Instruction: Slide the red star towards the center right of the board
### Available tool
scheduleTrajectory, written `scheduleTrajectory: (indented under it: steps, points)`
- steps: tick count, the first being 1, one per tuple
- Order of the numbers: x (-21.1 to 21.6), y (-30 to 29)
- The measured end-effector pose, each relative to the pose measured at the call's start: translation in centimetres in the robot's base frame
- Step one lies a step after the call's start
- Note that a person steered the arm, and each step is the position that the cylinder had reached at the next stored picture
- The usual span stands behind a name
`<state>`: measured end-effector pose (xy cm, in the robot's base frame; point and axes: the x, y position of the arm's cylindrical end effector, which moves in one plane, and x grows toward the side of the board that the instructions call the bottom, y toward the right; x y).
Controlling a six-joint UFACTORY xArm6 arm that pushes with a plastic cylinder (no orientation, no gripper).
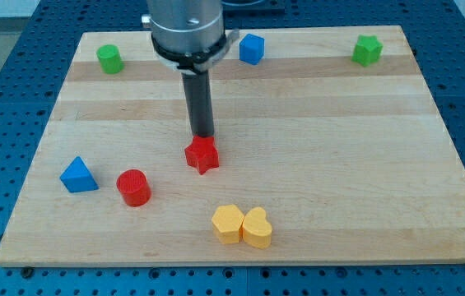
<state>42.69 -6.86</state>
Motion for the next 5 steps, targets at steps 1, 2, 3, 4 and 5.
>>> scheduleTrajectory:
  steps: [1, 2, 3, 4, 5]
  points:
    - [-1.4, -3.1]
    - [4.2, -3.1]
    - [7.1, -1.2]
    - [7.4, 0.6]
    - [6.2, 5.4]
